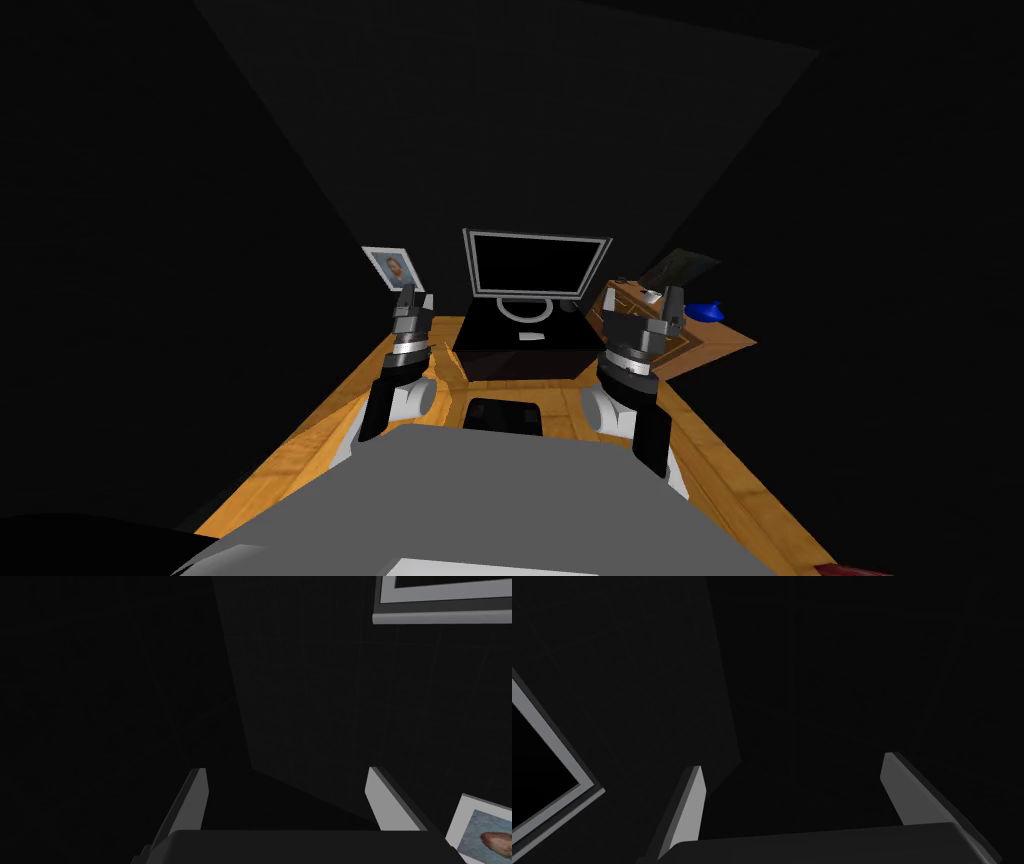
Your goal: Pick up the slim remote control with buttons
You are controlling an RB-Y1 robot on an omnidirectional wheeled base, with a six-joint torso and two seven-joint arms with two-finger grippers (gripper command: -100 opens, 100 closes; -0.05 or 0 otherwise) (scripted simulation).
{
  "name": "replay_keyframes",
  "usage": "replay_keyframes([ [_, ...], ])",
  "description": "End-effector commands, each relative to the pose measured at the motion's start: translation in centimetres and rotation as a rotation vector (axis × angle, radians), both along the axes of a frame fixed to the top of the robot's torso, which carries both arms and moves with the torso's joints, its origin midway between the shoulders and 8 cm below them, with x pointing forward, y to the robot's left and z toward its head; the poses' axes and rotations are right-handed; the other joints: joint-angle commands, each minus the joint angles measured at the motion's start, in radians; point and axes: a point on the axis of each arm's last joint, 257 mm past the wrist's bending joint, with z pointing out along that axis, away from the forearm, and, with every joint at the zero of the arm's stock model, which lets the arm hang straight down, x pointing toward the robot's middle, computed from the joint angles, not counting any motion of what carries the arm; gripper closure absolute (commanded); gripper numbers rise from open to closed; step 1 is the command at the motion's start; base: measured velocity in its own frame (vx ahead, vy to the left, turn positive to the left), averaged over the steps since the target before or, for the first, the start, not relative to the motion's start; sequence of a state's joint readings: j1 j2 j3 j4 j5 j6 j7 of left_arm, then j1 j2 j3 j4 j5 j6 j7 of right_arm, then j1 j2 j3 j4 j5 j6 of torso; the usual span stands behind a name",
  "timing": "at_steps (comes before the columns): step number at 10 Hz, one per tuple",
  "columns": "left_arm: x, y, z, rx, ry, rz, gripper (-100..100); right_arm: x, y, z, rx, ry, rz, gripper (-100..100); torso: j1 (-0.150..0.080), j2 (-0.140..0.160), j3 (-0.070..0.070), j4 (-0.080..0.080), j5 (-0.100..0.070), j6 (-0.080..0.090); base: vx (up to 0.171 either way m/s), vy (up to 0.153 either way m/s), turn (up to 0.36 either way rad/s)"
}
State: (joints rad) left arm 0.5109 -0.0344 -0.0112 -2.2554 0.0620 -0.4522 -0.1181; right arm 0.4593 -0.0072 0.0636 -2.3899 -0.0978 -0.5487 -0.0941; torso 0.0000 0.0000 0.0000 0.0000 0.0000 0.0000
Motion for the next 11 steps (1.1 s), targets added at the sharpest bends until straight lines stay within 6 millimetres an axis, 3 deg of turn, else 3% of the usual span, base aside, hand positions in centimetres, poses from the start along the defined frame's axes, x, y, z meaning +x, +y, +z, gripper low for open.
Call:
replay_keyframes([
  [1,0.0,0.0,0.0,0.000,0.000,0.000,0,0.6,0.7,-0.7,-0.047,0.027,0.003,-100,0.000,0.000,0.000,0.000,0.000,0.000,0.000,-0.010,0.069],
  [3,0.0,0.0,0.0,0.000,0.000,0.000,0,1.8,2.0,-2.5,-0.137,0.084,0.002,-100,-0.002,0.000,0.000,0.000,0.000,0.000,0.004,-0.034,0.104],
  [6,0.0,0.0,0.0,0.000,0.000,0.000,0,4.2,4.2,-7.1,-0.319,0.207,-0.008,-100,-0.004,-0.001,-0.001,0.000,-0.001,0.000,0.011,-0.059,0.190],
  [7,0.0,0.0,0.0,0.000,0.000,0.000,0,4.2,4.3,-7.2,-0.328,0.207,-0.010,-100,-0.005,-0.001,-0.001,0.000,-0.001,0.000,0.009,-0.053,0.064],
  [9,0.0,0.0,0.0,0.000,0.000,0.000,0,5.8,5.6,-11.5,-0.468,0.303,-0.015,-100,-0.003,-0.001,-0.001,0.000,-0.001,0.000,0.000,-0.053,0.220],
  [10,0.0,0.0,0.0,0.000,0.000,0.000,0,5.8,5.8,-11.6,-0.485,0.302,-0.018,-100,-0.004,-0.001,-0.001,0.000,-0.001,0.000,0.004,-0.054,0.082],
  [11,0.0,0.0,0.0,0.000,0.000,0.000,0,6.4,6.3,-14.2,-0.563,0.352,-0.017,-100,-0.004,-0.001,-0.001,0.000,-0.001,0.000,0.008,-0.046,0.155],
])
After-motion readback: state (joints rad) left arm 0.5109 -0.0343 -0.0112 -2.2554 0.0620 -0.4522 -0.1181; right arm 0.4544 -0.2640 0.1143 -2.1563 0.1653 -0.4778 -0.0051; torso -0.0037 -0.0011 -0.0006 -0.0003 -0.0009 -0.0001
